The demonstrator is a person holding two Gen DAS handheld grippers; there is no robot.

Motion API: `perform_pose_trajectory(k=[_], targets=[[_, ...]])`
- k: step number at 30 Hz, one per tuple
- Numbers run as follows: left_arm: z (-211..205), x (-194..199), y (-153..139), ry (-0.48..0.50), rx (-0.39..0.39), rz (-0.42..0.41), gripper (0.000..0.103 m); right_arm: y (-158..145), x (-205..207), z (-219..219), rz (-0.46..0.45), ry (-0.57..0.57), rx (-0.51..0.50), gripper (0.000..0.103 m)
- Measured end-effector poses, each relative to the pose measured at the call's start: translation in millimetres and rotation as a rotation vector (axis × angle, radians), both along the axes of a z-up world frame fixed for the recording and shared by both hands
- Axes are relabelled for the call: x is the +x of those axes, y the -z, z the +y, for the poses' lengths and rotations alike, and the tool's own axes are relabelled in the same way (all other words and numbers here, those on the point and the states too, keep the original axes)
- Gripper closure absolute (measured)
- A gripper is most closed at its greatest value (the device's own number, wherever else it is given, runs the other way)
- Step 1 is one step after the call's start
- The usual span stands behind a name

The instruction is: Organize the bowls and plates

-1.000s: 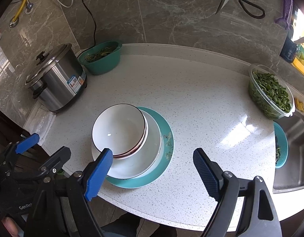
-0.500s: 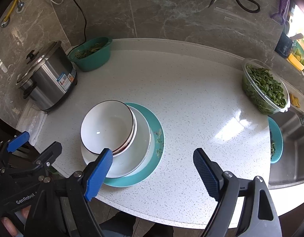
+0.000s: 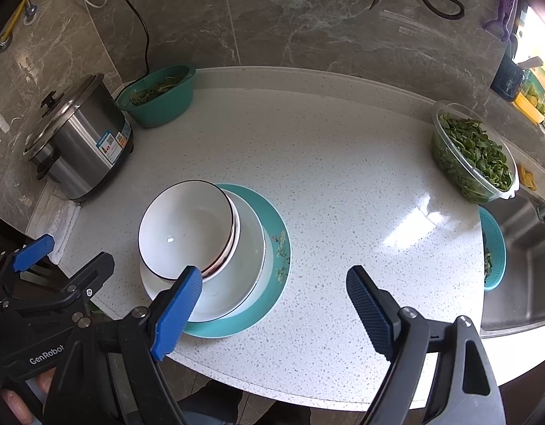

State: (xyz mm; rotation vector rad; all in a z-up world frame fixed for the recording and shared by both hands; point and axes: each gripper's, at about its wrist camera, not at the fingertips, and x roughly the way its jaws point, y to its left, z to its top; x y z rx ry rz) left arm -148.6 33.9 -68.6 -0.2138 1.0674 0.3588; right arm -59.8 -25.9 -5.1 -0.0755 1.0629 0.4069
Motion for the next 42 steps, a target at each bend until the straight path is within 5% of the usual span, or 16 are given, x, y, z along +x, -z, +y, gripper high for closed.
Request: perform_pose_trajectory(k=[42], targets=[[5.9, 10.1, 7.7, -0.008, -0.042, 0.010, 0.000, 6.7, 10.1, 1.1, 0.021, 0.001, 0.010, 0.017]])
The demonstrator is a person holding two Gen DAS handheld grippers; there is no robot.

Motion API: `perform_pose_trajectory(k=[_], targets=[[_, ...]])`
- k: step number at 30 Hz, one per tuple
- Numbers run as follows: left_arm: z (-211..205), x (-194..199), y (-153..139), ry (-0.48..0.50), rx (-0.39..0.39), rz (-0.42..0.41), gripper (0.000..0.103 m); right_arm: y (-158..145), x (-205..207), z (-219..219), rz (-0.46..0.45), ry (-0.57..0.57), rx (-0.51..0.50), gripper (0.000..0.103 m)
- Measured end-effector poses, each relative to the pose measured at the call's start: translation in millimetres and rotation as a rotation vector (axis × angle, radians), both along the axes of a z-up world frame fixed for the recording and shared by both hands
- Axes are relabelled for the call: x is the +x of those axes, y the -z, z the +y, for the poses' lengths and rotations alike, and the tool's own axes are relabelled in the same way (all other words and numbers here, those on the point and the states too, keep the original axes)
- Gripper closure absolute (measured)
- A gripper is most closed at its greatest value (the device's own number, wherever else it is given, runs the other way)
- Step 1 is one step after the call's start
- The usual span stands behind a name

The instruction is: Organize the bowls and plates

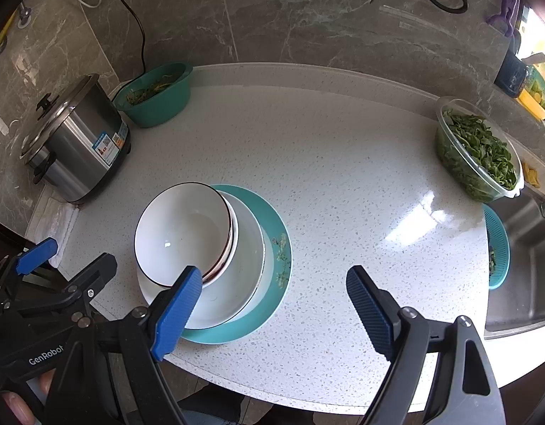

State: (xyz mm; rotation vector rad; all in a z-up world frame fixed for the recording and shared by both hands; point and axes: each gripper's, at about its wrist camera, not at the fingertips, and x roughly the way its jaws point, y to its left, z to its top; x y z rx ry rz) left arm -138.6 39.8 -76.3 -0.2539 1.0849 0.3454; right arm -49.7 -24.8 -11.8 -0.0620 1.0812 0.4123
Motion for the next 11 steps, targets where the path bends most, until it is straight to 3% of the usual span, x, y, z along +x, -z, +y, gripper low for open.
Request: perform_pose_trajectory(k=[11], targets=[[-3.6, 3.1, 0.0, -0.001, 0.005, -0.007, 0.000, 1.5, 4.5, -0.6, 0.006, -0.007, 0.002, 0.017]])
